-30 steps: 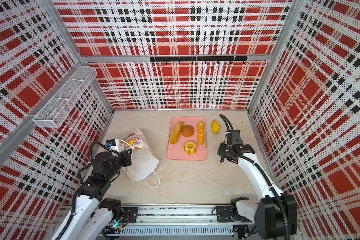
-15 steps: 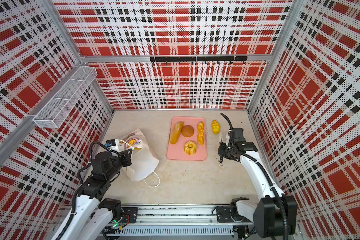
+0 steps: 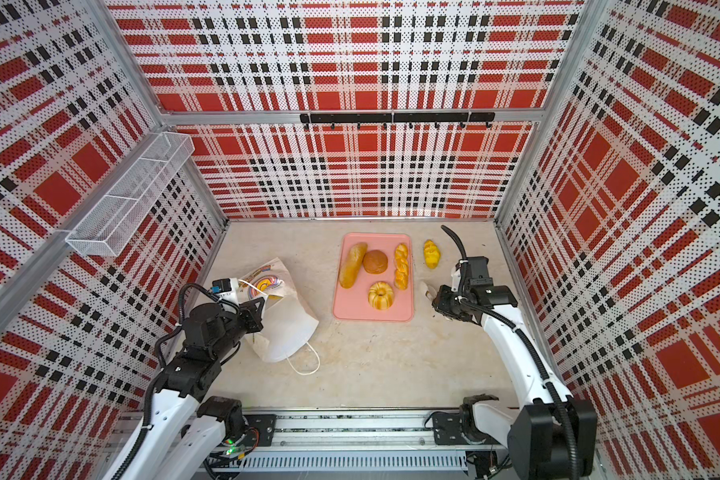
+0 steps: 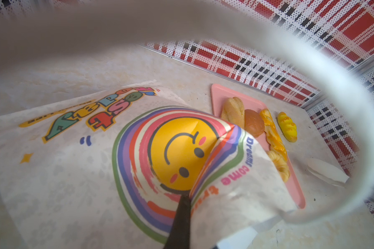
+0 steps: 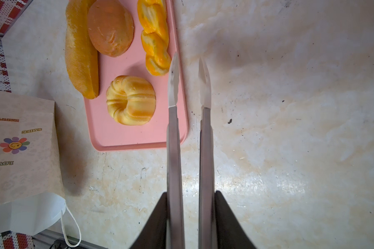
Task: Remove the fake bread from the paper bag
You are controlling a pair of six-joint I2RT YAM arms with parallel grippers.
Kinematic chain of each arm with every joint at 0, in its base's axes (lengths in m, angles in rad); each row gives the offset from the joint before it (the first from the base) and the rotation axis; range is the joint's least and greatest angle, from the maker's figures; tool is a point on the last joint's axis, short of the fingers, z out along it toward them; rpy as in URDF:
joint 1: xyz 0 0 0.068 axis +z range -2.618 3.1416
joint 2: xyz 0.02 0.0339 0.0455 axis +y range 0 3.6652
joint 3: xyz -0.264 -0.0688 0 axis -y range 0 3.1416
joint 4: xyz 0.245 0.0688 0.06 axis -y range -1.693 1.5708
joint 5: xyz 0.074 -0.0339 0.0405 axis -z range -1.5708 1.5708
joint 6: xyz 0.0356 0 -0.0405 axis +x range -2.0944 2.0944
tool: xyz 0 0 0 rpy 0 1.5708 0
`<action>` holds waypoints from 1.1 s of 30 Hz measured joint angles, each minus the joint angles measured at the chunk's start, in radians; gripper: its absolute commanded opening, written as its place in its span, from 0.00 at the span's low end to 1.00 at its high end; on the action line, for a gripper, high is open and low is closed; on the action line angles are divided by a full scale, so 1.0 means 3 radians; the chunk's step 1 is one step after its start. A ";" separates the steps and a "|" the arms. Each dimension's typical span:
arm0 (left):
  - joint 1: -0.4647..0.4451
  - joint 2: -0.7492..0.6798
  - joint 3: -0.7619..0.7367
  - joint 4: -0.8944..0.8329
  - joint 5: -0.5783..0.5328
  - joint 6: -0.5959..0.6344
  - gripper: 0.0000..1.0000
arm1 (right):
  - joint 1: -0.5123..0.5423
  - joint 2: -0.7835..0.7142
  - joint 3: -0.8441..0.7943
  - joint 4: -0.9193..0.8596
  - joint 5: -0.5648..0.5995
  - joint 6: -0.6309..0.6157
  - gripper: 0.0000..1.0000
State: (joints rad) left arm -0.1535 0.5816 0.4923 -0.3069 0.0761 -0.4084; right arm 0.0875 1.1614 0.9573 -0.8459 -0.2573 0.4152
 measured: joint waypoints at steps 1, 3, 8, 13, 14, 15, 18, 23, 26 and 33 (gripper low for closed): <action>0.0003 0.0000 0.0000 0.0000 0.0000 0.0000 0.00 | 0.0000 -0.0011 0.0000 -0.0009 -0.0004 0.0000 0.34; 0.0004 0.0000 0.0000 0.0000 0.0003 0.0000 0.00 | 0.0000 -0.0039 0.0000 -0.0033 -0.0008 0.0000 0.34; 0.0005 0.0000 0.0000 0.0000 0.0009 -0.0001 0.00 | 0.0000 -0.0092 0.0000 -0.0111 -0.0009 -0.0001 0.33; 0.0005 0.0000 0.0000 0.0000 0.0009 -0.0001 0.00 | 0.0000 -0.0127 0.0005 -0.0169 -0.0053 -0.0014 0.27; 0.0005 0.0000 0.0000 0.0000 0.0009 0.0000 0.00 | 0.0000 -0.0140 0.0022 -0.0193 -0.0085 -0.0013 0.26; 0.0005 0.0000 0.0000 0.0000 0.0009 -0.0001 0.00 | 0.0000 -0.0153 0.0047 -0.0216 -0.0122 -0.0011 0.24; 0.0005 0.0000 0.0000 0.0000 0.0009 0.0000 0.00 | 0.0013 -0.0197 0.0188 -0.0278 -0.0245 -0.0010 0.18; 0.0011 0.0001 0.0000 0.0003 0.0011 0.0000 0.00 | 0.0256 -0.0197 0.0637 -0.0310 -0.0301 0.0031 0.14; 0.0027 0.0005 0.0000 0.0005 0.0023 -0.0001 0.00 | 0.0472 -0.0069 0.0871 -0.0237 -0.0332 0.0102 0.13; 0.0033 0.0006 0.0000 0.0008 0.0039 -0.0001 0.00 | 0.0690 0.0668 0.1036 0.0243 -0.0473 0.0342 0.05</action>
State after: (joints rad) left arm -0.1436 0.5835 0.4923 -0.3046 0.0879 -0.4088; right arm 0.2947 1.3617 1.2682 -0.7731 -0.3992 0.5179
